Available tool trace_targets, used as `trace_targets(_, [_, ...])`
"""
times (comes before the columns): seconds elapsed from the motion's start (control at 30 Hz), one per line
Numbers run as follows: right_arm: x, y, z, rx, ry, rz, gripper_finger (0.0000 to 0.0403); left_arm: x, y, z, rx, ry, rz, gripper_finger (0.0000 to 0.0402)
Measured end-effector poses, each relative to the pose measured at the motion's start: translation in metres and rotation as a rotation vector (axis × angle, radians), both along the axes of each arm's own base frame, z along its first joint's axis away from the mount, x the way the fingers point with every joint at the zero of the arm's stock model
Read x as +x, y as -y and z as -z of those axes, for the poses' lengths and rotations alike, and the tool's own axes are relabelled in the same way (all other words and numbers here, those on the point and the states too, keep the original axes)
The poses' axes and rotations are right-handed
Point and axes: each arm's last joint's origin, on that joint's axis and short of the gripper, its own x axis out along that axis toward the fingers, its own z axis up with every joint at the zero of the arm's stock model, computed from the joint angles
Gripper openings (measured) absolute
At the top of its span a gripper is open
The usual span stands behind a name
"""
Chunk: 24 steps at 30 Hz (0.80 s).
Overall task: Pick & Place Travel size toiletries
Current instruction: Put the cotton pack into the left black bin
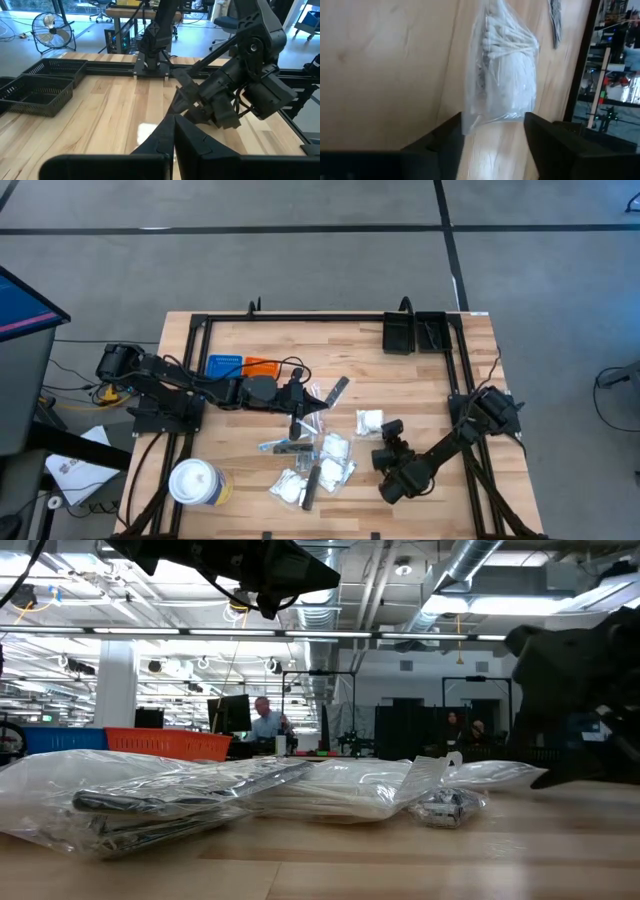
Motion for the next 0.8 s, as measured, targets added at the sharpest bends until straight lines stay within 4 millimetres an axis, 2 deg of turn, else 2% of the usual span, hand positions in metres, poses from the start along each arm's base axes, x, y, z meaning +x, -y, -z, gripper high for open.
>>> trace_targets(0.33, [0.004, 0.003, 0.000, 0.013, 0.014, 0.018, 0.0015, 0.000, 0.000, 0.000, 0.000, 0.000, 0.000, 0.0002])
trace_targets(0.4, [0.005, 0.003, 0.000, 0.017, 0.020, 0.020, 0.0009, 0.000, 0.000, 0.000, 0.000, 0.000, 0.000, 0.0002])
trace_targets(0.53, [0.013, 0.001, -0.007, 0.090, 0.138, 0.099, 0.0013, 0.000, 0.000, 0.000, 0.000, 0.000, 0.001, 0.0002])
trace_targets(0.67, [0.018, -0.002, -0.030, 0.146, 0.205, 0.107, 0.0003, 0.000, 0.000, 0.000, 0.002, 0.000, 0.009, 0.0002])
trace_targets(0.8, [0.019, -0.003, -0.061, 0.221, 0.291, 0.107, 0.0002, 0.000, 0.003, 0.000, 0.020, -0.001, 0.055, 0.0003])
